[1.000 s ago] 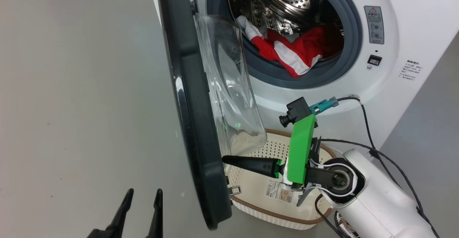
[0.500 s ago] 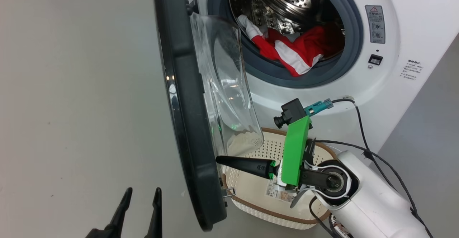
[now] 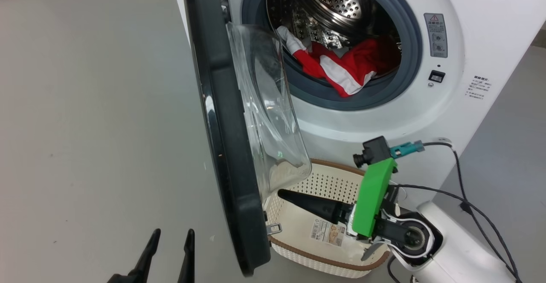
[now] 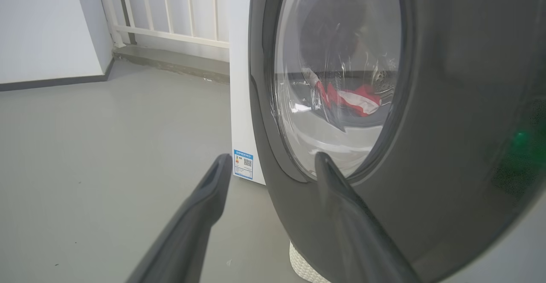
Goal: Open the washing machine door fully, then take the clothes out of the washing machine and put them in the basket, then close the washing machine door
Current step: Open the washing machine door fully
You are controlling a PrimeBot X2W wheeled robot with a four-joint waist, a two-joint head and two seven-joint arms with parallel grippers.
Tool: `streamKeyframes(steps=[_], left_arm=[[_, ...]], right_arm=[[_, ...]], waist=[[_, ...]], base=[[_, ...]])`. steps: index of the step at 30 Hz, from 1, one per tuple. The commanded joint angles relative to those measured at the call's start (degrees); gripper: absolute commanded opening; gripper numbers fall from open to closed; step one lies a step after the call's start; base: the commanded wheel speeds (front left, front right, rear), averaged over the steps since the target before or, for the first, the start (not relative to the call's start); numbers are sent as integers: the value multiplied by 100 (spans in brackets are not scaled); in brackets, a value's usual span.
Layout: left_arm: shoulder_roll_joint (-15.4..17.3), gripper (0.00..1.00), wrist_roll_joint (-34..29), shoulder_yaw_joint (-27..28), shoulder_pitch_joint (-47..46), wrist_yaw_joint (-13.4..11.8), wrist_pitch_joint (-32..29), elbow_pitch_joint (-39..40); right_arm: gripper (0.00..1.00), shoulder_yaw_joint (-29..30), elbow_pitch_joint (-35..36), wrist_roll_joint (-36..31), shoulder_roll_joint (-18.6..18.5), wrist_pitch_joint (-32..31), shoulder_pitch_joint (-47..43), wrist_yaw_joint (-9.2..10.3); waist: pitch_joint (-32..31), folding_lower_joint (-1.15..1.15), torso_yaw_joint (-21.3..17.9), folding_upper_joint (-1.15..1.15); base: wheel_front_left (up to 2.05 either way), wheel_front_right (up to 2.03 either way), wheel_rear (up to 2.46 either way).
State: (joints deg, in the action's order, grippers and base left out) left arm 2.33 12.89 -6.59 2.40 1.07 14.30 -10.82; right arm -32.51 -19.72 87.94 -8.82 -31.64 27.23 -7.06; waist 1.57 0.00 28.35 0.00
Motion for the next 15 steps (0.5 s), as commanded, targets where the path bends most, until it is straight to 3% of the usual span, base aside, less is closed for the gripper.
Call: streamKeyframes(steps=[1,15], left_arm=[[54,100,11,205,-155,33,70,76],[54,100,-79,316,-127,147,70,-49]], right_arm=[[100,-26,144,-112,-57,186,-97,-43],[100,-37,-36,-286,-488,1479,-868,-43]], waist=[[-36,0,-27,0],[-169,0,-123,0]], base=[[0,0,0],[0,0,0]])
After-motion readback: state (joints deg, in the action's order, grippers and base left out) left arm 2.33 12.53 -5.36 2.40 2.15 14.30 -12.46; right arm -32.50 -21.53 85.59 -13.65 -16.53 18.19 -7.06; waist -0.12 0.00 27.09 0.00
